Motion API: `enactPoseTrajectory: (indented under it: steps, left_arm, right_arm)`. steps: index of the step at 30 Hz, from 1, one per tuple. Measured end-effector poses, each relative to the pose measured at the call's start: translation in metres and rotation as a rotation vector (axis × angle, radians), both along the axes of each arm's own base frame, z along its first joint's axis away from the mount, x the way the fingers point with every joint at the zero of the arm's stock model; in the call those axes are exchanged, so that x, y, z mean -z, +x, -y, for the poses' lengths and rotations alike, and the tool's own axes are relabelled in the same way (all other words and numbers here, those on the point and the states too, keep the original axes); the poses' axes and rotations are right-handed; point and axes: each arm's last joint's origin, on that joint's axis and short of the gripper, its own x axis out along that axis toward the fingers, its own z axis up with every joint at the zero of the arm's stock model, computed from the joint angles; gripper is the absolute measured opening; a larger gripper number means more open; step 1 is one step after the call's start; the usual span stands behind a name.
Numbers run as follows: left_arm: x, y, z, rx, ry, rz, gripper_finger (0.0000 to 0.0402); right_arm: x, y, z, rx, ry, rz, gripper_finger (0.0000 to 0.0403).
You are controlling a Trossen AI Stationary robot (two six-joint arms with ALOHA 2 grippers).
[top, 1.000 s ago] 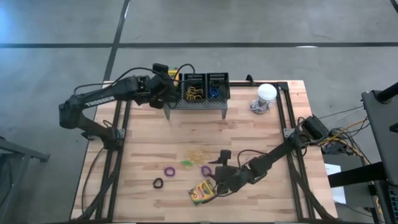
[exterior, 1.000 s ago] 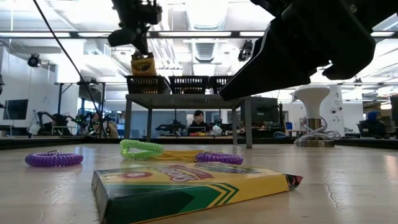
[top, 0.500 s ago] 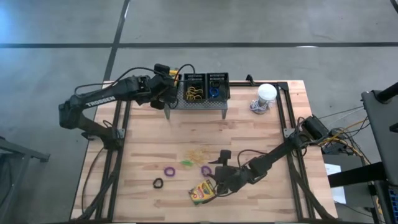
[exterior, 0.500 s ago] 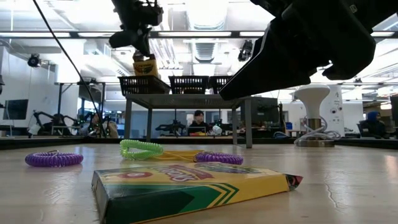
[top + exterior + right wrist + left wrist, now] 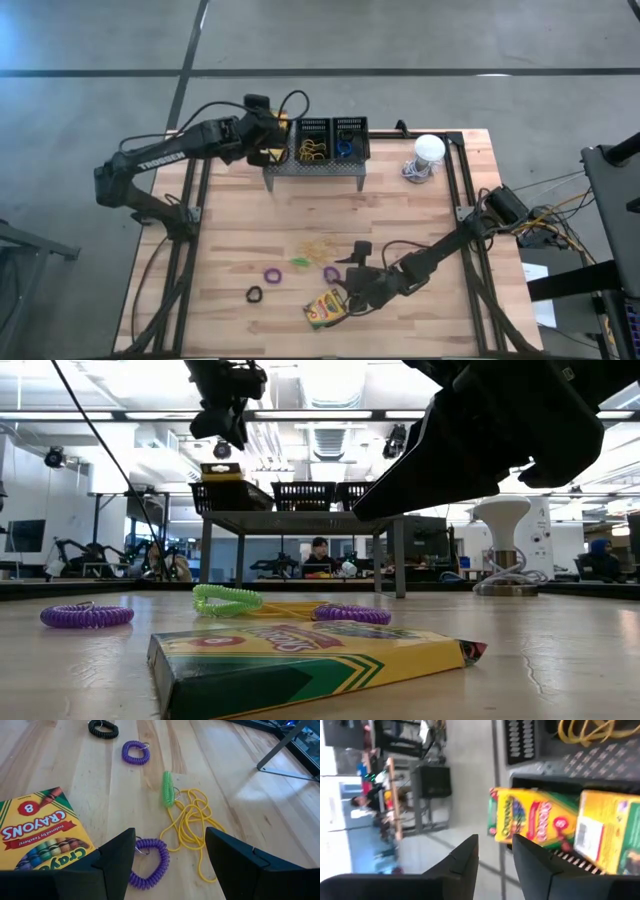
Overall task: Pick & Place Office Desk Supplies
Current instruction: Put the yellow crayon box in the left black bin on the shelf
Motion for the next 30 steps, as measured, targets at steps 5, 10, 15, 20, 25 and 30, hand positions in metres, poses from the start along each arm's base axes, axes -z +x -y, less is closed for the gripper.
enactPoseTrajectory:
  steps: [5, 10, 15, 20, 25, 30]
  left_arm:
    - [-0.012, -0.004, 0.025, -0.008, -0.029, -0.024, 0.0123]
    - [-0.013, -0.015, 0.065, -0.005, -0.247, -0.028, 0.0123]
    - [0.003, -0.018, 0.092, 0.005, -0.499, -0.041, 0.0118]
    - [0.022, -0.012, 0.085, -0.033, -0.433, -0.023, 0.0126]
    - [0.020, -0.009, 0.080, -0.034, -0.404, 0.008, 0.0161]
    - [0.007, -0.007, 0.077, -0.026, -0.379, 0.058, 0.0199]
  right_arm:
    - [0.002, -0.001, 0.001, -0.001, -0.002, -0.005, 0.0237]
    - [0.003, -0.002, 0.001, 0.011, 0.013, -0.004, 0.0237]
    - [0.003, -0.002, 0.001, 0.011, 0.014, -0.003, 0.0237]
    - [0.003, -0.002, 0.001, 0.013, 0.017, -0.002, 0.0237]
    - [0.003, -0.002, 0.001, 0.011, 0.014, -0.003, 0.0237]
    - [0.003, -0.002, 0.001, 0.011, 0.014, -0.003, 0.0237]
